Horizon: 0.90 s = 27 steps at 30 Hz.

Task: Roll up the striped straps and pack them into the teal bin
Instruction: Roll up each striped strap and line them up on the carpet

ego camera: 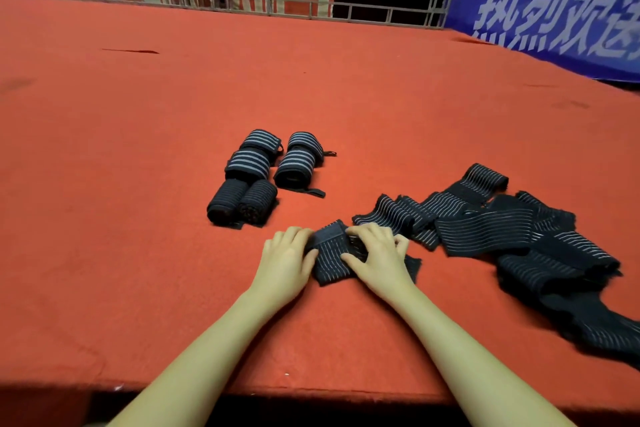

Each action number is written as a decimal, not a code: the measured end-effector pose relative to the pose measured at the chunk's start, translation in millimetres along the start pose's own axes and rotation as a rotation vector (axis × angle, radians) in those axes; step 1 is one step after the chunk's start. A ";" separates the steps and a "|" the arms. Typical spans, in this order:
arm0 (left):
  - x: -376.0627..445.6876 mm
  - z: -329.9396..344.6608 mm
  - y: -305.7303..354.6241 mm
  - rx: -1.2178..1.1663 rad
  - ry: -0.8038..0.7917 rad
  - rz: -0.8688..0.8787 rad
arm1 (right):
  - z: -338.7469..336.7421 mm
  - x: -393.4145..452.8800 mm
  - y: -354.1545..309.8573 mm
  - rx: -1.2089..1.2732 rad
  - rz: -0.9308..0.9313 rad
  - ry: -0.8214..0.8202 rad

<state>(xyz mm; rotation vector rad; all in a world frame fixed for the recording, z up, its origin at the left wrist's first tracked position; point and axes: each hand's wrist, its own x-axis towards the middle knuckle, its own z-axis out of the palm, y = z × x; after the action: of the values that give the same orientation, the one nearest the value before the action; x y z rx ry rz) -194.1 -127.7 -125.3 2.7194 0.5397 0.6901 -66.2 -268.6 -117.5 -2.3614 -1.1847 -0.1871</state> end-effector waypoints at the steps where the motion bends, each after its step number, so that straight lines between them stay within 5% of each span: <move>1: 0.5 3.0 1.9 0.016 -0.017 -0.034 | -0.1 0.0 0.3 -0.012 0.004 -0.029; 6: -1.8 14.9 4.8 0.094 -0.034 -0.201 | 8.2 -3.1 -4.8 -0.130 -0.045 -0.193; 13: 2.9 12.2 2.5 -0.079 0.337 -0.005 | 12.0 2.3 -3.6 -0.080 -0.063 -0.115; 16: 0.5 13.7 3.7 -0.287 0.419 -0.058 | 12.9 -1.4 3.0 0.000 -0.039 -0.072; 21: -8.2 13.7 3.4 -0.407 0.440 -0.240 | 23.4 -8.1 5.9 0.025 -0.041 0.066; 27: -9.7 17.4 1.3 -0.230 0.422 -0.074 | 12.6 2.4 27.9 -0.119 0.080 0.206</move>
<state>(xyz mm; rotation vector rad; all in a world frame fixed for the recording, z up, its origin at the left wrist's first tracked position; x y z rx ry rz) -192.8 -136.1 -143.5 2.3341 0.6049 1.2339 -44.0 -274.9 -137.8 -2.4179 -1.0052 -0.4733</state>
